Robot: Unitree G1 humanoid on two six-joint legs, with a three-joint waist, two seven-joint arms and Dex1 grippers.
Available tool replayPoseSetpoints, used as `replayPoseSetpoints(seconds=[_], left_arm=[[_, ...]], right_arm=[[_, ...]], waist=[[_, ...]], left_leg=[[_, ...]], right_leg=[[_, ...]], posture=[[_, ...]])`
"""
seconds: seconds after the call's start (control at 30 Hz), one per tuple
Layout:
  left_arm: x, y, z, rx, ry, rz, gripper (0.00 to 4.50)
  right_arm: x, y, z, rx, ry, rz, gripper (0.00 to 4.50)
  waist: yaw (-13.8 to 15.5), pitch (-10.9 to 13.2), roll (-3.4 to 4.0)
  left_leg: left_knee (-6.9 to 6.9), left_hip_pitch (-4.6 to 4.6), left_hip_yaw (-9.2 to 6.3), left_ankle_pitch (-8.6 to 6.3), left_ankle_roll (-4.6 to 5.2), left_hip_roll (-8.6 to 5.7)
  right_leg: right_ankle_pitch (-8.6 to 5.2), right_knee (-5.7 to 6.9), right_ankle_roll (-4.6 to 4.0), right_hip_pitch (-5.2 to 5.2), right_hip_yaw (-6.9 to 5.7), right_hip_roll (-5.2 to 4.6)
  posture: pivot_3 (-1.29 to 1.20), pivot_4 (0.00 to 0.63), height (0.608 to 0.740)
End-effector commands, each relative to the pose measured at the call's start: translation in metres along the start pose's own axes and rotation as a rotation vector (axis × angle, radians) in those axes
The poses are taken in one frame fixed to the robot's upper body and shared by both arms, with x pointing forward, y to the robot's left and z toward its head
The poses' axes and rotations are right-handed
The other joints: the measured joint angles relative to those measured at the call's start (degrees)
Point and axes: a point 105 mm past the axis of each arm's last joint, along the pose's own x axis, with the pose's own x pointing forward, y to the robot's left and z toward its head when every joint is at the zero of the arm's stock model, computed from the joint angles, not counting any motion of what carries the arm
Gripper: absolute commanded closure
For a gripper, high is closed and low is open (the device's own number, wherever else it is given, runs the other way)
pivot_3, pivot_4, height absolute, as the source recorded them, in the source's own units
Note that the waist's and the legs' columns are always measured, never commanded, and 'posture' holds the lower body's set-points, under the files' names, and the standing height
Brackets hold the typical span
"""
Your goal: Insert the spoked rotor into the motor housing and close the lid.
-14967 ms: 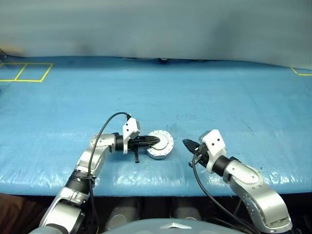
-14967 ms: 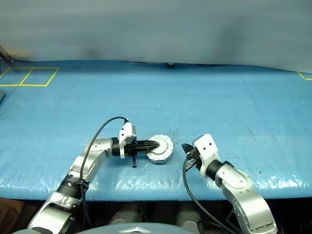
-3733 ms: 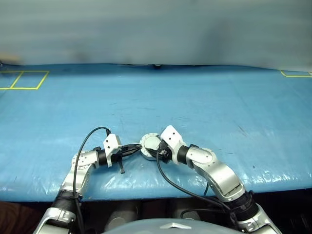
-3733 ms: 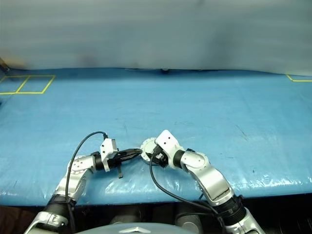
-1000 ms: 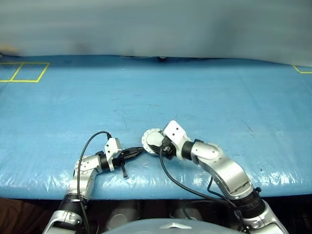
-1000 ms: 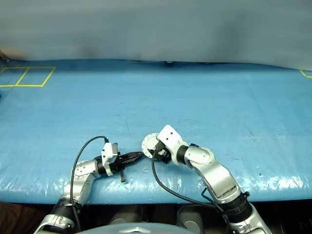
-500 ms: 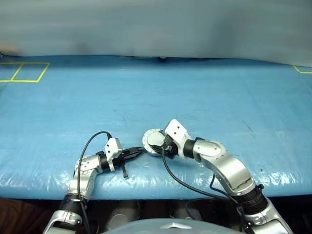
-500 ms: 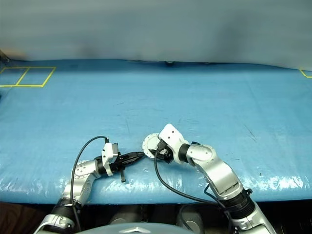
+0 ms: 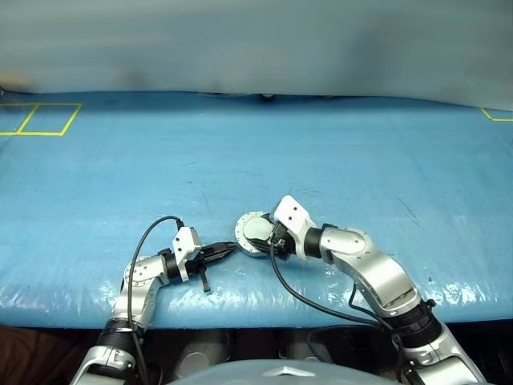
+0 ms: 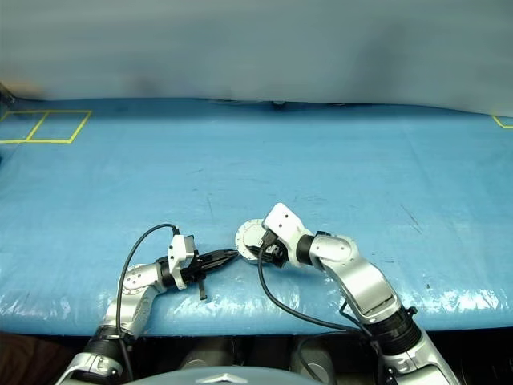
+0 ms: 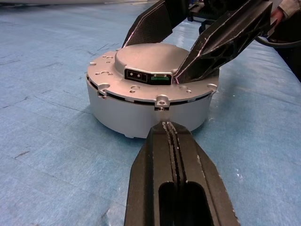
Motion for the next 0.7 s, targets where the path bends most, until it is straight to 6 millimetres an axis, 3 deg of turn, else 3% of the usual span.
replayPoseSetpoints(seconds=[0.03, 0.7], left_arm=[[-0.003, -0.005, -0.01, -0.035, 0.035, 0.0, 4.5], [-0.004, -0.004, -0.01, -0.037, 0.033, 0.008, 4.5]], right_arm=[[0.0, -0.001, -0.01, 0.002, 0.04, 0.008, 1.49], [0.006, 0.002, -0.051, 0.118, 0.187, 0.005, 1.49]], waist=[[0.0, 0.0, 0.0], [-0.1, -0.6, 0.1]], left_leg=[[0.01, 0.0, 0.0, 0.0, 0.0, 0.0], [0.05, 0.32, 0.0, -0.06, 0.02, 0.01]], right_leg=[[0.0, 0.0, 0.0, 0.01, 0.0, 0.0], [-0.04, -0.02, 0.08, 0.35, 0.0, 0.01]], posture=[[0.0, 0.15, 0.74], [0.0, 0.15, 0.74]])
